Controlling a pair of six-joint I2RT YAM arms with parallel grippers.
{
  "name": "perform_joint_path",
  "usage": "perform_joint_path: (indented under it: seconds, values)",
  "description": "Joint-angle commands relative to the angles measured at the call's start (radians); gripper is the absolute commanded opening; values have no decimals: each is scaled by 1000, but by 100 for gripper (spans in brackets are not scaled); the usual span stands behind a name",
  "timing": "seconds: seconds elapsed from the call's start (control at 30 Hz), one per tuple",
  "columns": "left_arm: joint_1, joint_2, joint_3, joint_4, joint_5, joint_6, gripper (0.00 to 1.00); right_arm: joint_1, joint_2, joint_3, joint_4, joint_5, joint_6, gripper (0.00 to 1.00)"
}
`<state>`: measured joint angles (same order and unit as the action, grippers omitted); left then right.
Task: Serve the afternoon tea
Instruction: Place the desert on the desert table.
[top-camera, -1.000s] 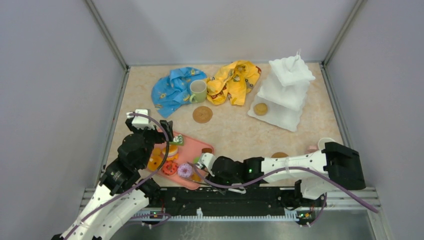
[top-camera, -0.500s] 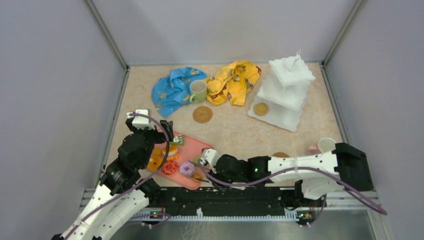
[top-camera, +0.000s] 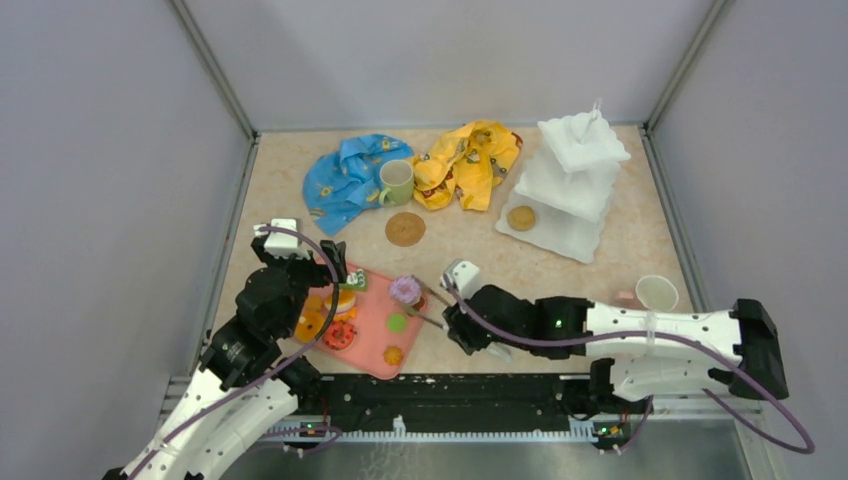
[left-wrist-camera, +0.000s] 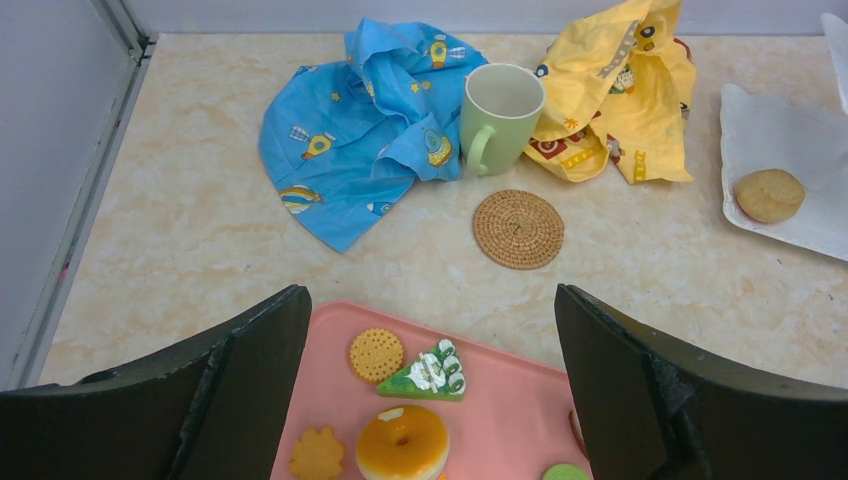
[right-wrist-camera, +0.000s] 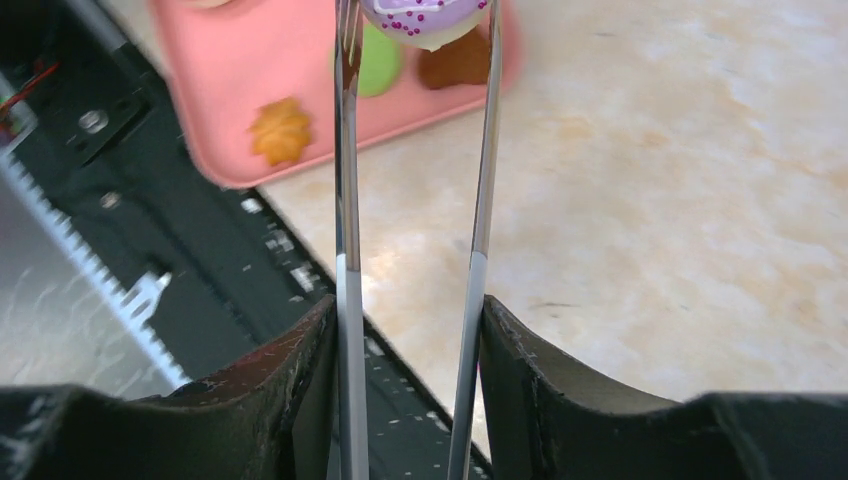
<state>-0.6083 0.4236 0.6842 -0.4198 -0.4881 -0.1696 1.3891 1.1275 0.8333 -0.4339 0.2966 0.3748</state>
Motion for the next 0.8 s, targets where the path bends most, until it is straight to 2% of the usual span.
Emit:
perform_joint_path:
  seconds: [0.0,0.3,0.5,0.77]
  values:
    - [2,-3,1,27,0,4,99,-117,-104,19,-102,130,84,32]
    - [3,-2,-3,31,36,4,99,-418,-225,9,-258,178,124,32]
    - [3,-2,-4,31,56,7,99,-614,-228,-10,-258,118,94,32]
    - [3,-11,-6,31,70,5,99,-783,-228,-53,-225,76,71,32]
